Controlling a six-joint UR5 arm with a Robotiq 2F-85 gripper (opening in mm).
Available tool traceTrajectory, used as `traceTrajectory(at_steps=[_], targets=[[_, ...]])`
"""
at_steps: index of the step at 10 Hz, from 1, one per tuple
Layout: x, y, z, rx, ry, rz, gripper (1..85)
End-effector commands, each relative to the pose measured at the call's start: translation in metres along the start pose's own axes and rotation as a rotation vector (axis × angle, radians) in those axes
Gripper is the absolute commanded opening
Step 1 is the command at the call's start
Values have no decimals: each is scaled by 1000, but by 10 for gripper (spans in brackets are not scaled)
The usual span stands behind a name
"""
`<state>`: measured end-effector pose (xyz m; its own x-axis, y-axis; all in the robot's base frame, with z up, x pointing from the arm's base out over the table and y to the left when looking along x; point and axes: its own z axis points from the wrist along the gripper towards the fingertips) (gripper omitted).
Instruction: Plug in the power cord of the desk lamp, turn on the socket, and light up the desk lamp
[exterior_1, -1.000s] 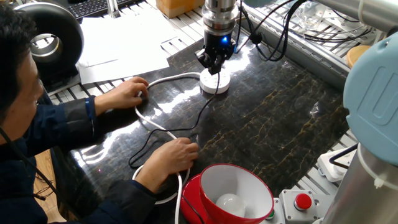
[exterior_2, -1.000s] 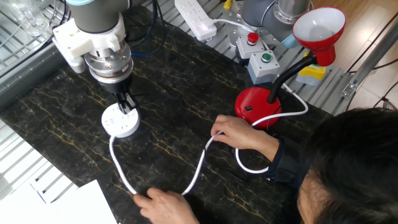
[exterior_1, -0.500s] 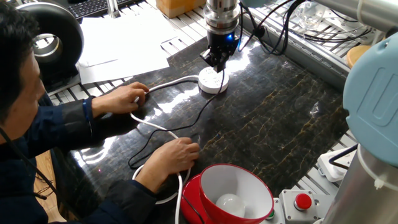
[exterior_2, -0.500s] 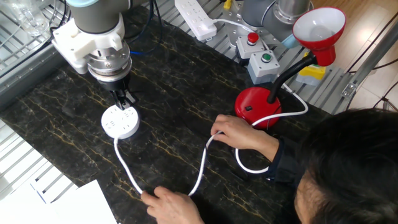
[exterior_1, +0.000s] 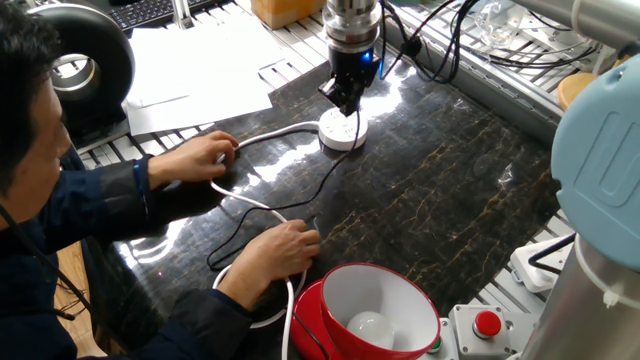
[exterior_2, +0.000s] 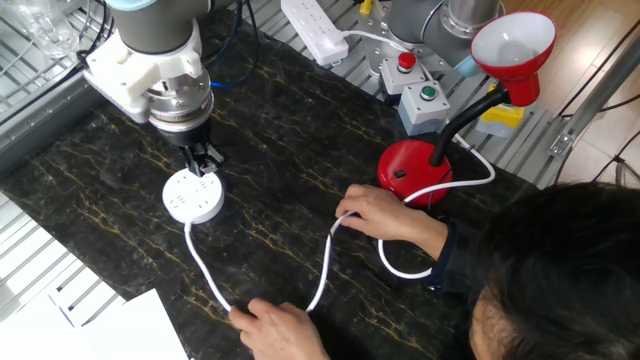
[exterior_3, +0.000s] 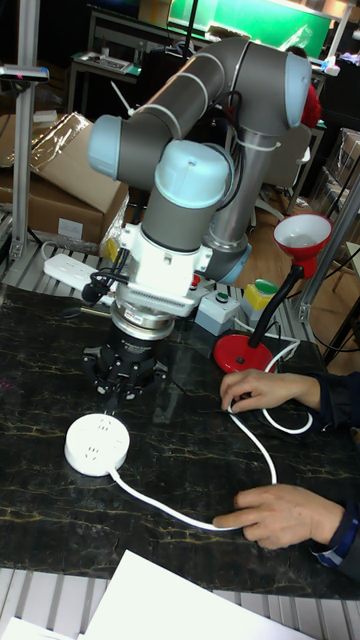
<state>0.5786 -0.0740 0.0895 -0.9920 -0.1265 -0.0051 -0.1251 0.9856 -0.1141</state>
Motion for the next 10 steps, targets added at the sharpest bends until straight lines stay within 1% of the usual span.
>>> traceTrajectory(at_steps=[1, 2, 3, 4, 5, 6, 7, 8, 10], targets=[[0, 4, -14, 67, -10, -407, 10], [1, 12, -20, 89, -11, -483, 10], [-2, 32, -21, 48, -38, -552, 10], [-8, 53, -19, 0, -84, -669, 10], [-13, 50, -14, 21, -95, -797, 10], [-19, 53, -5, 17, -114, -880, 10], [-21, 48, 0, 23, -117, -927, 10], [-18, 43, 4, 9, -99, -998, 10], [-17, 44, 6, 6, -94, -1076, 10]])
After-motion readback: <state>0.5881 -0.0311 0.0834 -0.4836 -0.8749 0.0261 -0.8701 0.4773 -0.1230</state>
